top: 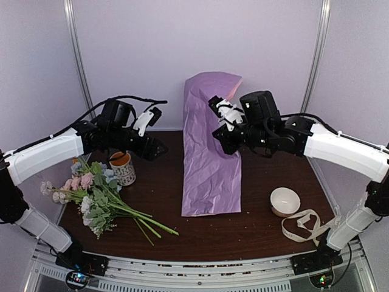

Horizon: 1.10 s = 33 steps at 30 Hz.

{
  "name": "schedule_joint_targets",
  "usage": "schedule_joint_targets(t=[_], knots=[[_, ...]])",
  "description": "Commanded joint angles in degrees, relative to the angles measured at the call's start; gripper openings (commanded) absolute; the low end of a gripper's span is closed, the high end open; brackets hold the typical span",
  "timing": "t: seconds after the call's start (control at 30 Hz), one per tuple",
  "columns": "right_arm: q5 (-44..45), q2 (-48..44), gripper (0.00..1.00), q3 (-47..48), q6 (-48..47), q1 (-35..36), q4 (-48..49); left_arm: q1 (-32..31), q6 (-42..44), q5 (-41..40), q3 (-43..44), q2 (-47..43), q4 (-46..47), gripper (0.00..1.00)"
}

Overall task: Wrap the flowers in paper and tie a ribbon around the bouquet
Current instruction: Pick up the folded wrapping paper from the center of the board, then pass from the right arm to the left

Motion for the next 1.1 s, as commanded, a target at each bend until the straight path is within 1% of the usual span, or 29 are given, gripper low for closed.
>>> schedule_joint_targets(t=[0.0, 0.1, 0.17, 0.27, 0.37, 0.47, 0.6, 0.7, 0.8, 0.9, 1.07], knots=[[19.4, -1.0, 0.00, -7.6, -15.5, 7.4, 6.8, -0.2, -2.1, 7.2, 5.5, -2.5, 5.3, 0.78], [23.8, 1.9, 0.00, -7.6, -17.7, 10.4, 8.5, -0.2, -4.3, 10.0, 6.4, -3.9, 9.5, 0.84], [27.1, 4.9, 0.00, -6.4, -18.7, 12.1, 8.4, -0.2, -4.8, 10.4, 5.9, -4.6, 11.4, 0.88], [29.8, 8.3, 0.00, -5.3, -19.9, 14.3, 8.9, -0.3, -5.5, 10.7, 5.5, -4.5, 12.2, 0.97], [31.7, 10.7, 0.00, -4.3, -20.5, 16.0, 9.8, -0.2, -6.8, 9.6, 6.2, -3.1, 10.1, 0.98], [34.3, 12.7, 0.00, -3.7, -21.8, 17.6, 10.9, -0.2, -7.7, 4.4, 8.5, -1.1, 4.9, 0.98], [35.4, 15.5, 0.00, -2.2, -22.6, 19.2, 10.6, -0.2, -9.5, -2.5, 12.3, 2.4, -2.7, 0.98], [36.9, 17.7, 0.00, -0.9, -24.1, 20.6, 10.5, -0.3, -12.0, -7.4, 13.5, 4.9, -6.0, 0.98], [38.0, 19.3, 0.00, 0.3, -24.2, 21.1, 10.3, -0.2, -14.4, -11.5, 13.0, 5.8, -8.4, 0.98], [37.9, 19.6, 0.00, 0.4, -23.8, 21.1, 10.4, -0.3, -15.5, -15.8, 11.5, 4.6, -9.9, 0.98], [38.2, 20.5, 0.00, 0.7, -23.7, 21.1, 10.6, -0.2, -17.3, -18.2, 8.3, 1.3, -10.1, 0.98]])
